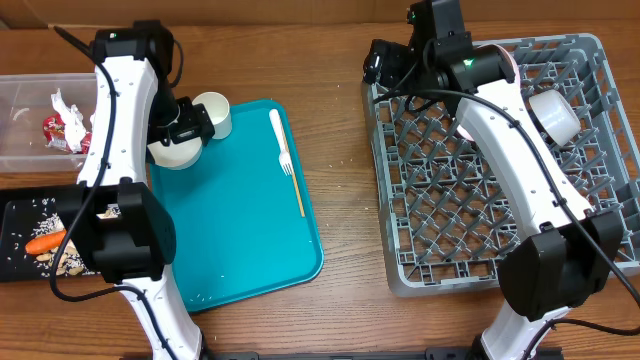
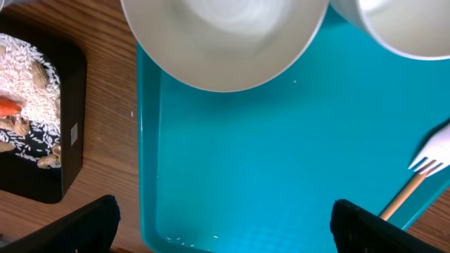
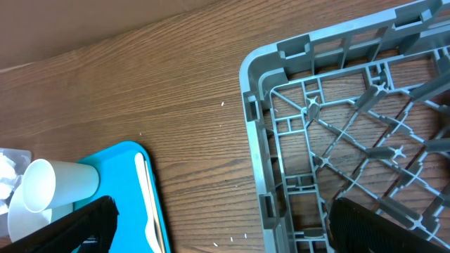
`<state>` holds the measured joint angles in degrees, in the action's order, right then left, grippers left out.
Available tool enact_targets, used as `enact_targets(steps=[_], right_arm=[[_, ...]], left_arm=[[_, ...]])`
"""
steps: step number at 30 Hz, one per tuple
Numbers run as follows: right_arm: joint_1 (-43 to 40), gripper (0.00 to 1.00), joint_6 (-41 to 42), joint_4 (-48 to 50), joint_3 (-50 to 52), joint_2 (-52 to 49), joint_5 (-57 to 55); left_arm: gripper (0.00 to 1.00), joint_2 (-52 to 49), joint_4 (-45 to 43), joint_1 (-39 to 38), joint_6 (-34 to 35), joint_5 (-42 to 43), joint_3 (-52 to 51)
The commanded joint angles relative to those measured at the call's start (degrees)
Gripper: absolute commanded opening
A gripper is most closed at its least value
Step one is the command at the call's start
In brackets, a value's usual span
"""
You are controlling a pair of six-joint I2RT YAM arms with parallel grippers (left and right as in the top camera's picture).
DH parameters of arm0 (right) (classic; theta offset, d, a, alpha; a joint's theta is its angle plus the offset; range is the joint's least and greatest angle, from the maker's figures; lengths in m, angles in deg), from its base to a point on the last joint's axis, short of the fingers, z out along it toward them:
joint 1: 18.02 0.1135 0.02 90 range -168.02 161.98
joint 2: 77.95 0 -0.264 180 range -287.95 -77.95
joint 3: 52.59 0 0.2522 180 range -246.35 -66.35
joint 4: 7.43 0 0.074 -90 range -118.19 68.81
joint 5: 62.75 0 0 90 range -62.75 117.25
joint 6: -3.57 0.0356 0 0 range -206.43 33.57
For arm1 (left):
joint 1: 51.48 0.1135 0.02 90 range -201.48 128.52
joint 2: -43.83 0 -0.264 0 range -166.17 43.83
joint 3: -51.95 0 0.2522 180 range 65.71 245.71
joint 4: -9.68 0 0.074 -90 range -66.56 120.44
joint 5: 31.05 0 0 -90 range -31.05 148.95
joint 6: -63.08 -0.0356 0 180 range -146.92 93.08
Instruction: Sort waste into correct bins and load items into the dishwasher rack
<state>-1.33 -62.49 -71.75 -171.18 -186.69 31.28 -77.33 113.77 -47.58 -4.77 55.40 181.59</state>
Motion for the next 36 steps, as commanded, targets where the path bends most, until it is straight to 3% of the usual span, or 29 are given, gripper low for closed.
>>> enact_targets(steps=[1, 5, 11, 28, 36], right_arm=[[0.0, 1.00, 0.1, 0.3, -0.9, 1.1, -0.5], [0.0, 1.00, 0.1, 0.3, -0.9, 1.0, -0.5], [0.0, 1.00, 0.1, 0.3, -0.9, 1.0, -0.5], [0.0, 1.00, 0.1, 0.3, -0.9, 1.0, -0.5], [0.0, 1.00, 0.1, 0.3, -0.9, 1.0, -0.5]], left_arm=[[0.98, -0.1, -0.7, 0.3, -0.7, -1.0, -0.7], [0.98, -0.1, -6.0, 0.3, -3.1, 0.5, -0.7], [0.98, -0.1, -15.0, 0.1, -4.9, 14.2, -0.7], [0.94, -0.3, -23.8, -4.4, -1.4, 11.7, -6.6], [0.90, -0.3, -27.7, -7.4, -10.1, 10.9, -8.5]])
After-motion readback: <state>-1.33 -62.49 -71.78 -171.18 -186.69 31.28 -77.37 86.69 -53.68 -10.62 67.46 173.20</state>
